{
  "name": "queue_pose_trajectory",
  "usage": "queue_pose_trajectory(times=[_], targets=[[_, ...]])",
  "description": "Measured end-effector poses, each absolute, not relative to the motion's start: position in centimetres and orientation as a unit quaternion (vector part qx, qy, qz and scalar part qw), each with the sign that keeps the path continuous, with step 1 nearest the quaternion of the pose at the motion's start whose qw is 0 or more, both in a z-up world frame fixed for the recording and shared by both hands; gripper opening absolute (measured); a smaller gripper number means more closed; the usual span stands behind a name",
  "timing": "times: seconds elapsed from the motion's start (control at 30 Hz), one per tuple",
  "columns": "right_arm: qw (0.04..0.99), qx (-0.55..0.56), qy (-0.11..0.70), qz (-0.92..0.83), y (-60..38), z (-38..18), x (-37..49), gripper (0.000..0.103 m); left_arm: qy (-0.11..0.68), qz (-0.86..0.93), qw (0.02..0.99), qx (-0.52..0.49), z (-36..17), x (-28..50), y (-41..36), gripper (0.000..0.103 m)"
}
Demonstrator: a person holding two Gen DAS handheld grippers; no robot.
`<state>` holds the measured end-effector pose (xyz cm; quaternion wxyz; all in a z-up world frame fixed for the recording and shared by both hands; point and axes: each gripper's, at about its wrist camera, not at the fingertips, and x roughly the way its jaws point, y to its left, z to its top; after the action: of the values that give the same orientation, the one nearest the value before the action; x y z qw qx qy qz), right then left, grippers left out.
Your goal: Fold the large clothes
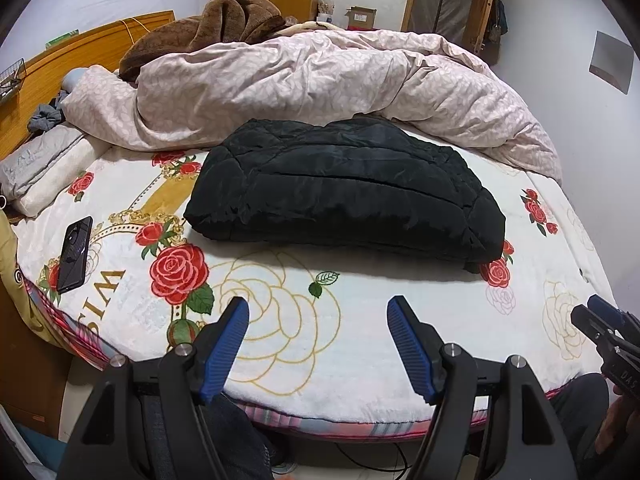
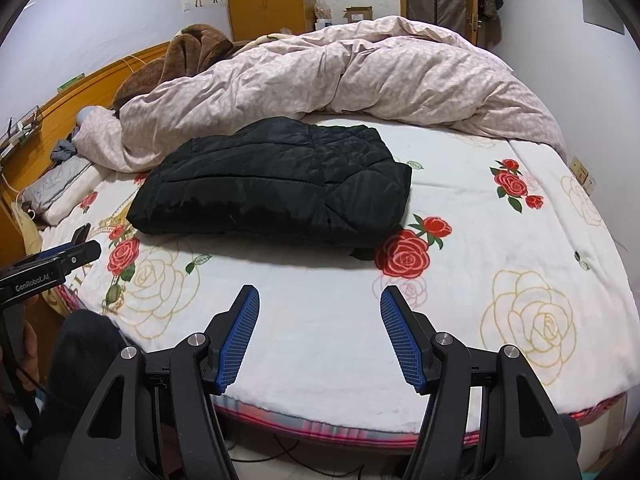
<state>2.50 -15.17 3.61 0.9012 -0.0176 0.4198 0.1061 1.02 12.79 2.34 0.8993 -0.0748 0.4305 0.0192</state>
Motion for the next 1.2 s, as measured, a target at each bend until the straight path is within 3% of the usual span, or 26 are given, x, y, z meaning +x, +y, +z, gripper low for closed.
queue_pose_trajectory(times=[1.2], targets=[[0.894,-0.023,0.434,0.107,-14.2,2.7,3.3,0.063,0.436,0.041,0.896,-0.077,1.4,1.4,12.4,0.073]])
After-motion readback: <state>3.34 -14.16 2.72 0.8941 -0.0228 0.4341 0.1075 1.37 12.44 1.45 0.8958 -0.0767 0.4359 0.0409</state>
